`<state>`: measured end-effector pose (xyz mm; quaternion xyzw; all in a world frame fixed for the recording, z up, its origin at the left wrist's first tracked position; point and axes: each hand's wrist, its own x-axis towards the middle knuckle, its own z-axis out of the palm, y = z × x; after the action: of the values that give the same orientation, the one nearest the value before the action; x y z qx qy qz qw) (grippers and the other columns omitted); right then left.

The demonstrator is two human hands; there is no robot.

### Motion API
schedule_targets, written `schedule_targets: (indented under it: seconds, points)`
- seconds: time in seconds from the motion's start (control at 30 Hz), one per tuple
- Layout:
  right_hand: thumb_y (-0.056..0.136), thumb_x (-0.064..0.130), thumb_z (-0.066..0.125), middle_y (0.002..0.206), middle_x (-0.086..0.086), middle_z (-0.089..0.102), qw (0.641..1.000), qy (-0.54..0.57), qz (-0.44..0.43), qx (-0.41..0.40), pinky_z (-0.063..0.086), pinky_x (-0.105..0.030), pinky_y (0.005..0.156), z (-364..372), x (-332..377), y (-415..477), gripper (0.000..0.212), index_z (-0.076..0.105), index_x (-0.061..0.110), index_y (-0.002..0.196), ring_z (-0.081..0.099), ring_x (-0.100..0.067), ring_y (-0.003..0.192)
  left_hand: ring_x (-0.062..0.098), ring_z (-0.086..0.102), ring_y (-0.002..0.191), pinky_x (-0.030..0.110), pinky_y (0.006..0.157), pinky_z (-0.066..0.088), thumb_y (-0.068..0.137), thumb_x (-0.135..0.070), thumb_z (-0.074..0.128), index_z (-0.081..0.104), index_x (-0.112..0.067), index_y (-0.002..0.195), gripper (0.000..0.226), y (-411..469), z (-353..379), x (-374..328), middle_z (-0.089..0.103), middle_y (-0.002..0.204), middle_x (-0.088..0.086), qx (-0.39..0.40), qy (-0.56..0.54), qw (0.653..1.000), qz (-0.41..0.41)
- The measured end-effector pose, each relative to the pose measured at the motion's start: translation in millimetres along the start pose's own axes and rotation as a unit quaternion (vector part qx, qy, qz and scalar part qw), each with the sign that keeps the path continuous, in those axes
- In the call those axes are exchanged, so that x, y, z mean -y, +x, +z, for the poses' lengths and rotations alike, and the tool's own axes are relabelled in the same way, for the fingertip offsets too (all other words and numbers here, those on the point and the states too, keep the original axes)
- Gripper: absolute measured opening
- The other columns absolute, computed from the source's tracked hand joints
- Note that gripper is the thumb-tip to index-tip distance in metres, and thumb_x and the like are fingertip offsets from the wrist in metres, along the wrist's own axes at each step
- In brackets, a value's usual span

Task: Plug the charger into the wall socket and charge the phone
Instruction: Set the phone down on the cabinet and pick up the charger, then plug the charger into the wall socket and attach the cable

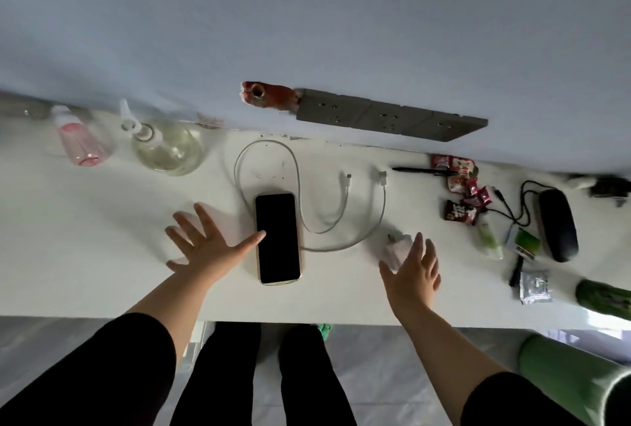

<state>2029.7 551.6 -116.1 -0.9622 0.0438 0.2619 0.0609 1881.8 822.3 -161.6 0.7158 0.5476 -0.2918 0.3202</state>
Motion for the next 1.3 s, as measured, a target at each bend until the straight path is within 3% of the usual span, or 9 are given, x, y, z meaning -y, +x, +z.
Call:
schedule_targets:
  seconds: [0.07, 0.17, 0.33, 0.5, 0.57, 0.63, 0.73, 0.87, 1.3]
  points:
    - [0.087, 0.031, 0.065, 0.157, -0.013, 0.023, 0.997, 0.041, 0.054, 0.030, 0.023, -0.047, 0.116, 0, -4, 17, 0.083, 0.015, 0.014, 0.152, 0.024, -0.032, 0.143, 0.036, -0.018, 0.145, 0.073, 0.106, 0.007, 0.024, -0.106, 0.022, -0.024, -0.030, 0.144, 0.149, 3, 7, -5, -0.019, 0.159, 0.010, -0.009, 0.004, 1.000, -0.013]
    - [0.086, 0.023, 0.066, 0.138, -0.018, 0.040, 0.994, 0.084, 0.066, 0.030, 0.041, -0.047, 0.101, 7, -4, 33, 0.055, 0.043, 0.005, 0.132, 0.043, -0.038, 0.120, 0.036, -0.020, 0.145, 0.073, 0.105, 0.006, 0.023, -0.105, 0.023, -0.028, -0.029, 0.143, 0.151, 8, 11, -4, -0.021, 0.158, 0.011, -0.005, 0.012, 1.000, -0.014]
    - [0.082, 0.027, 0.066, 0.122, -0.019, 0.054, 0.998, 0.050, 0.028, 0.028, 0.037, -0.038, 0.093, 9, -3, 34, 0.048, 0.052, 0.001, 0.120, 0.043, -0.033, 0.115, 0.036, -0.022, 0.144, 0.073, 0.106, 0.006, 0.019, -0.105, 0.023, -0.030, -0.030, 0.142, 0.154, 11, 16, -4, -0.024, 0.158, 0.009, -0.014, 0.018, 1.000, -0.017]
    - [0.076, 0.033, 0.073, 0.105, -0.014, 0.059, 0.977, 0.207, 0.017, 0.044, 0.044, -0.034, 0.073, -8, 31, 9, 0.041, 0.062, 0.005, 0.104, 0.053, -0.026, 0.088, 0.036, -0.021, 0.145, 0.066, 0.113, -0.001, 0.041, -0.102, 0.023, -0.022, -0.030, 0.145, 0.134, 11, 13, -1, -0.020, 0.159, 0.011, -0.002, -0.014, 1.000, -0.024]
    - [0.079, 0.037, 0.071, 0.092, -0.009, 0.063, 0.943, 0.308, -0.002, 0.126, 0.048, -0.040, 0.069, -19, 57, -1, 0.037, 0.063, 0.004, 0.094, 0.055, -0.023, 0.081, 0.036, -0.020, 0.145, 0.065, 0.114, -0.006, 0.061, -0.093, 0.019, -0.015, -0.029, 0.148, 0.113, 11, 13, 0, -0.017, 0.160, 0.012, -0.008, -0.036, 0.999, -0.011]
    - [0.083, 0.039, 0.069, 0.092, -0.004, 0.064, 0.888, 0.403, -0.015, 0.223, 0.057, -0.045, 0.079, -35, 86, -8, 0.034, 0.064, 0.008, 0.097, 0.064, -0.024, 0.087, 0.035, -0.023, 0.144, 0.065, 0.113, -0.012, 0.079, -0.076, 0.024, -0.011, -0.025, 0.150, 0.094, 13, 16, -2, -0.021, 0.159, 0.011, -0.031, -0.031, 0.999, 0.010]
    - [0.087, 0.039, 0.065, 0.093, -0.002, 0.067, 0.823, 0.482, -0.041, 0.299, 0.061, -0.036, 0.064, -55, 124, -8, 0.024, 0.063, 0.018, 0.100, 0.074, -0.025, 0.082, 0.031, -0.028, 0.143, 0.064, 0.108, -0.017, 0.083, -0.069, 0.030, -0.014, -0.028, 0.149, 0.089, 14, 22, -4, -0.028, 0.157, 0.007, -0.065, -0.039, 0.997, 0.001]
    - [0.091, 0.039, 0.061, 0.087, -0.010, 0.058, 0.790, 0.529, -0.055, 0.304, 0.056, -0.028, 0.056, -71, 154, 2, 0.029, 0.064, 0.011, 0.097, 0.063, -0.018, 0.060, 0.029, -0.029, 0.142, 0.064, 0.107, -0.019, 0.080, -0.071, 0.032, -0.015, -0.030, 0.148, 0.092, 15, 27, -3, -0.028, 0.157, 0.005, -0.081, -0.055, 0.995, 0.005]
    - [0.087, 0.040, 0.066, 0.091, -0.013, 0.056, 0.776, 0.550, -0.063, 0.301, 0.053, -0.024, 0.055, -80, 184, 2, 0.029, 0.068, 0.011, 0.087, 0.053, -0.015, 0.057, 0.030, -0.028, 0.143, 0.073, 0.104, -0.009, 0.066, -0.087, 0.021, -0.027, -0.033, 0.144, 0.105, 20, 28, 3, -0.028, 0.157, 0.007, -0.040, -0.043, 0.998, -0.022]
